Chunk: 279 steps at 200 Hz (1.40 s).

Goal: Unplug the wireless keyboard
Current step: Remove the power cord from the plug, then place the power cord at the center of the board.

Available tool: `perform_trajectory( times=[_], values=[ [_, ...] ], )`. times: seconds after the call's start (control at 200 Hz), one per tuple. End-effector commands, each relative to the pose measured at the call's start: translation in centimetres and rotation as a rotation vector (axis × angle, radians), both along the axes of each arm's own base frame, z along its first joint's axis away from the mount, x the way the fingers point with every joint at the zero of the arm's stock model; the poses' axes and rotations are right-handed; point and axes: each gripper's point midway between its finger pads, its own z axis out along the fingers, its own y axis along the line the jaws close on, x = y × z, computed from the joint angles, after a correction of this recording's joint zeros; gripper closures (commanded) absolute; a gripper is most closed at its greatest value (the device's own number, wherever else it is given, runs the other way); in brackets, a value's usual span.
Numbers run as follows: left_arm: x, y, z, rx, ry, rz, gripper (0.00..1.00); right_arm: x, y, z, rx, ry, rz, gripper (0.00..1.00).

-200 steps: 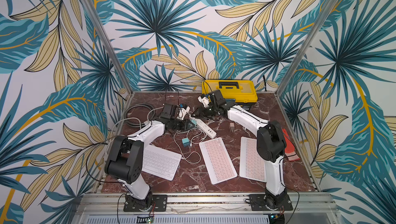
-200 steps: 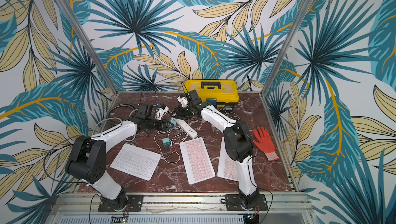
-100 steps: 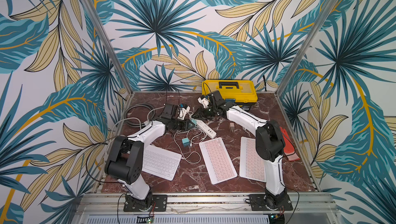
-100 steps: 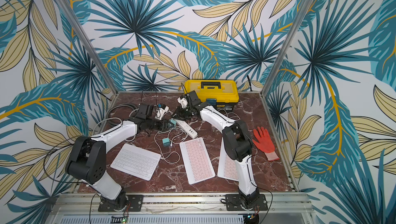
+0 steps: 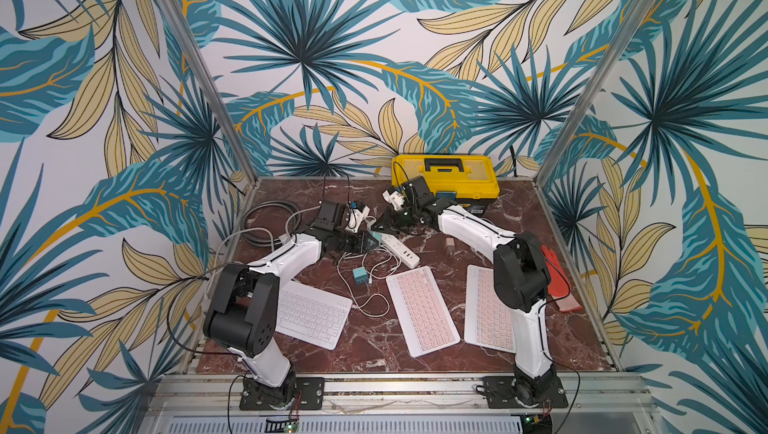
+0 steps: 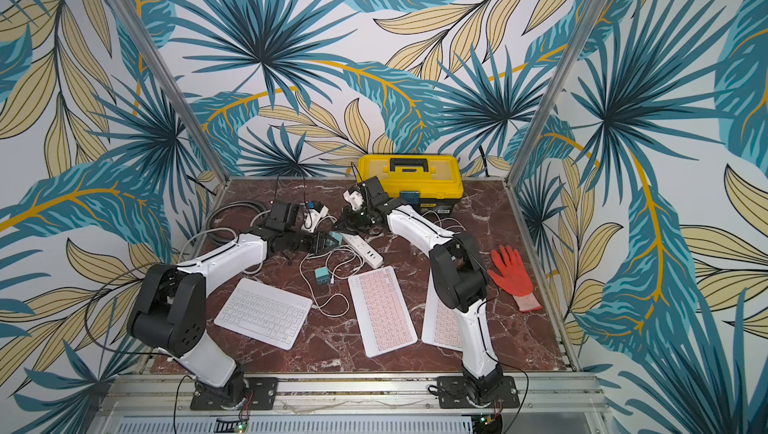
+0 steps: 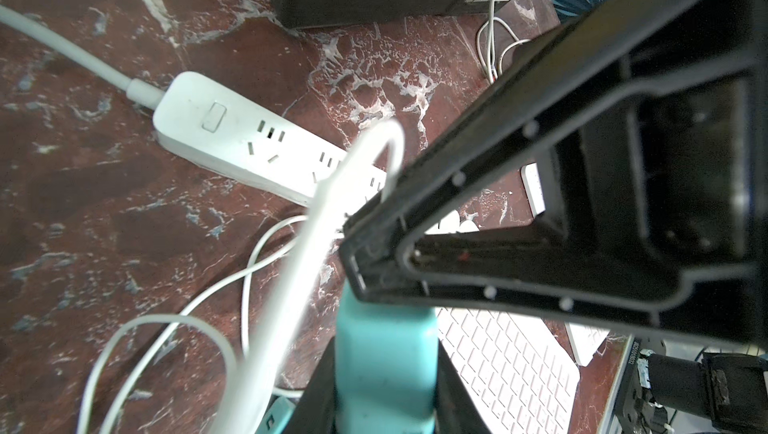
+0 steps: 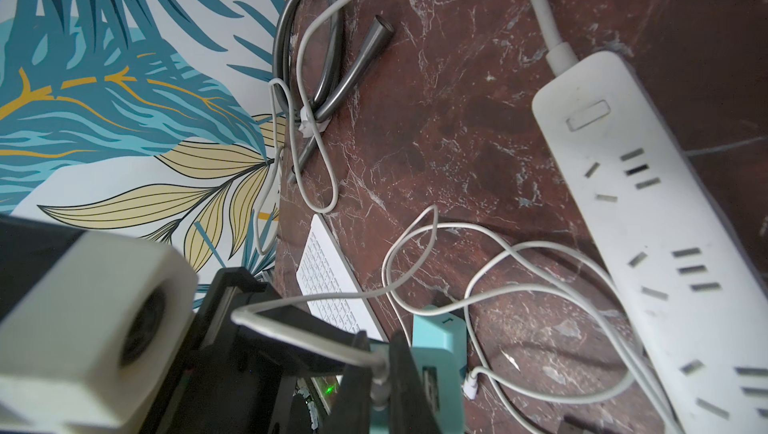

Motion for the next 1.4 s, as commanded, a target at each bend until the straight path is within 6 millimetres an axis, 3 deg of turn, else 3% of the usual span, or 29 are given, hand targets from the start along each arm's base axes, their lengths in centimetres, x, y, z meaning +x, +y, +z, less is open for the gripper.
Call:
perform_trajectory(
  times=[0.0, 0.17, 0.285, 0.39, 0.491, 0.741, 0.926, 1.066, 1.161, 1.392],
  values=[
    [-0.8, -1.6, 2.7, -0.064, -0.078, -0.105, 1.0, 1.1, -1.0, -1.2, -0.026, 0.022, -0.036, 0.95],
    [-3.6, -2.6, 3.2, -0.141, -0.072, -0.226, 1.0, 3.0, -3.3, -0.9, -0.05, -0.007, -0.105, 0.95],
    [-3.3, -1.8, 1.5, -0.121, 0.008, -0.142, 1.0, 4.5, -4.4, -0.7, -0.061, -0.034, -0.172, 0.95],
    [-2.8, -0.8, -0.5, -0.106, 0.1, -0.039, 1.0, 5.1, -4.6, -0.4, -0.042, -0.061, -0.217, 0.95],
    [-3.5, -0.7, -1.6, -0.101, 0.147, -0.023, 1.0, 5.9, -5.3, 0.1, -0.044, -0.123, -0.264, 0.95],
    [-5.3, 0.3, -2.1, -0.085, 0.143, -0.017, 1.0, 6.2, -4.8, 0.8, -0.044, -0.132, -0.226, 0.95],
    [-4.0, 3.2, -0.5, -0.09, 0.105, 0.098, 1.0, 5.4, -5.4, 0.1, -0.129, -0.147, -0.173, 0.95],
    [-2.3, 7.2, -0.1, -0.091, 0.113, 0.279, 1.0, 4.5, -5.9, -0.5, -0.212, -0.198, -0.106, 0.95],
    [-1.5, 9.1, -0.5, -0.092, 0.136, 0.364, 1.0, 3.5, -4.9, -0.5, -0.251, -0.239, -0.014, 0.95],
    [1.0, 11.3, -2.7, -0.049, 0.192, 0.475, 1.0, 1.1, -1.4, -1.7, -0.334, -0.33, 0.194, 0.94]
  ],
)
